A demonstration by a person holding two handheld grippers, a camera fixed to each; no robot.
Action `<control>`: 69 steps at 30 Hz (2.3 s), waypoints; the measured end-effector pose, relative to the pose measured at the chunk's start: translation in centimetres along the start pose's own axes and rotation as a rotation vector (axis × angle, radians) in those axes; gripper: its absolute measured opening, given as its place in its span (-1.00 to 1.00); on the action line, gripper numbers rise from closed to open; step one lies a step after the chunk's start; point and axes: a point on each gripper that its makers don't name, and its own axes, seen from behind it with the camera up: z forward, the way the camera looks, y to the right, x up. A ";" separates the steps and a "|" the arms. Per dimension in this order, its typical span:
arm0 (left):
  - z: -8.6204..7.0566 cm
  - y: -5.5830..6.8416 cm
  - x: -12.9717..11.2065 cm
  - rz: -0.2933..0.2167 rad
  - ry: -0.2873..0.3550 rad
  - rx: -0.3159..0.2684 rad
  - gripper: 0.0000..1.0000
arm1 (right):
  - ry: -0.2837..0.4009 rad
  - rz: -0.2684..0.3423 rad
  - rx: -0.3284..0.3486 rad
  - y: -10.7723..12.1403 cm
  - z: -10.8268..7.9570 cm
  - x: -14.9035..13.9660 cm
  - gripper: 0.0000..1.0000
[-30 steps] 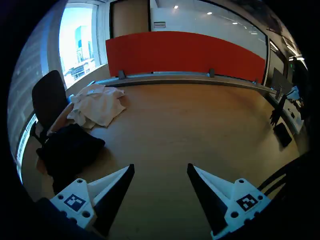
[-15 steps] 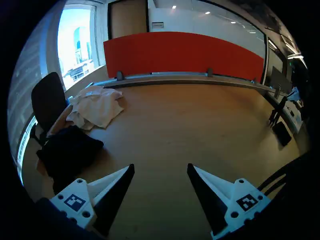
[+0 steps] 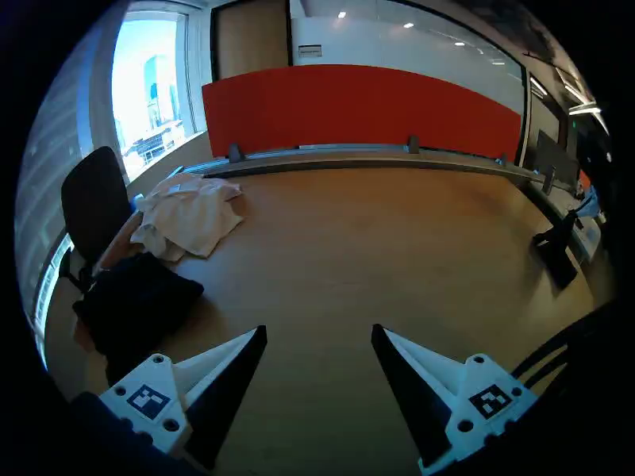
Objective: Fold towel
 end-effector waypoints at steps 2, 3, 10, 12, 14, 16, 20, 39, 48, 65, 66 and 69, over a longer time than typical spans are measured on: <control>0.0 0.2 0.1 0.003 0.000 -0.002 0.97 | -0.013 0.004 -0.003 0.0 -0.1 -1.0 -0.90; 0.0 0.3 0.1 0.005 0.000 -0.003 0.97 | -0.019 0.007 -0.005 0.1 -0.2 -1.5 -0.90; 0.0 0.9 0.2 0.013 0.003 -0.011 0.97 | -0.055 0.030 -0.024 0.3 -0.4 -4.3 -0.90; -0.1 1.0 0.1 0.014 0.004 -0.011 0.96 | -0.066 0.041 -0.031 0.3 -0.4 -5.0 -0.90; -0.2 1.0 0.1 0.015 0.004 -0.009 0.97 | -0.077 0.052 -0.037 0.4 -0.3 -5.9 -0.90; -0.3 0.9 0.1 0.014 0.004 -0.008 0.97 | -0.086 0.064 -0.039 0.3 -0.1 -6.6 -0.90; -0.5 0.8 0.0 0.012 0.002 -0.003 0.97 | -0.109 0.090 -0.045 0.0 0.3 -8.2 -0.90; -0.8 0.7 -0.2 0.023 0.001 0.008 0.97 | -0.237 0.166 -0.100 -0.4 1.6 -13.8 -0.90; -1.1 0.5 -0.3 0.024 0.002 0.014 0.96 | -0.284 0.192 -0.121 -0.9 2.5 -15.2 -0.89; -1.3 0.0 -0.8 0.024 -0.004 0.024 0.97 | -0.336 0.222 -0.169 -0.6 3.9 -16.5 -0.80; -1.3 0.0 -0.8 0.025 -0.004 0.024 0.97 | -0.338 0.223 -0.172 -0.5 3.9 -16.5 -0.80; -1.3 -0.1 -0.8 0.026 -0.004 0.024 0.97 | -0.344 0.229 -0.181 -0.3 4.1 -16.6 -0.79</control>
